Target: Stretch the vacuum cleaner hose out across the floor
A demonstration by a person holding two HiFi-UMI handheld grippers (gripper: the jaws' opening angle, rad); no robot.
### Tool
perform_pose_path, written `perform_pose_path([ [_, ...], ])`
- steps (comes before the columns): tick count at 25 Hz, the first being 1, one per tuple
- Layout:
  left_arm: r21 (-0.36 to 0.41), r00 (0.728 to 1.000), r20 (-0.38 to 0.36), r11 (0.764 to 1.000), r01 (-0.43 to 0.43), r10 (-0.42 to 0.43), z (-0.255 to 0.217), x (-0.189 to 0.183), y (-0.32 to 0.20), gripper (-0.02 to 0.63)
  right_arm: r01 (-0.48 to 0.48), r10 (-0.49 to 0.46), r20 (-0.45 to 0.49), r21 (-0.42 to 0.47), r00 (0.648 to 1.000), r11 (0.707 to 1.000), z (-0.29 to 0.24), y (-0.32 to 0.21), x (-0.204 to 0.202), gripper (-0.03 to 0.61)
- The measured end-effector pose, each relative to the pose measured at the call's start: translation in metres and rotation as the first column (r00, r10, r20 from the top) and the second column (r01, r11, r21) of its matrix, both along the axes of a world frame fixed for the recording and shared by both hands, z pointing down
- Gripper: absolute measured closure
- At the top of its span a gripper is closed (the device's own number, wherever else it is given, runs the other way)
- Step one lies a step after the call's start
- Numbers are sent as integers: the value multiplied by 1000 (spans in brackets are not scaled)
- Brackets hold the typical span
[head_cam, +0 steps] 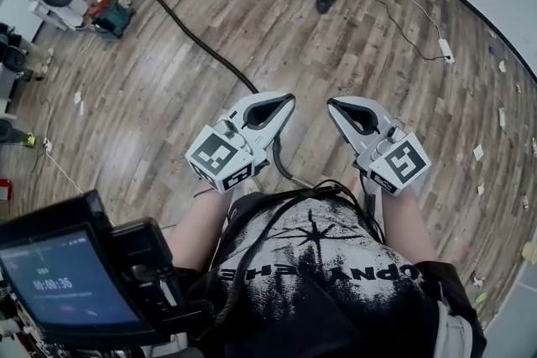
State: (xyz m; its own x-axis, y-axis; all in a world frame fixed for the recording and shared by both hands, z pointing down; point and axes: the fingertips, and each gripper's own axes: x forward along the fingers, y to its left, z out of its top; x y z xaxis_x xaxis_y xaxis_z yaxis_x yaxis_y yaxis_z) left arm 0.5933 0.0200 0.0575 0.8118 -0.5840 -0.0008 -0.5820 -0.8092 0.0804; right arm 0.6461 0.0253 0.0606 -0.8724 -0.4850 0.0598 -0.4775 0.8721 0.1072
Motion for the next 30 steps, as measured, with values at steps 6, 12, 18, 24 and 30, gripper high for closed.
perform_pose_path([
  [6,-14,1000,-5,1000,2,-2,-2,-8,-3,614,-14,14,-1,7,1000,1000,-4,-8,-9,573],
  [12,-8,1000,4,1000,4,-4,1,-20,0,614,-5,5,-3,14,1000,1000,1,-10,-26,572],
  [18,-5,1000,13,1000,19,-19,8,-25,6,614,10,-10,-22,20,1000,1000,6,-2,-33,572],
  [24,-10,1000,4,1000,17,-17,6,-29,8,614,1,0,-41,27,999,1000,3,-2,-37,572],
  [30,-9,1000,3,1000,19,-19,0,-27,4,614,-27,27,-72,7,997,1000,4,-9,-33,572],
])
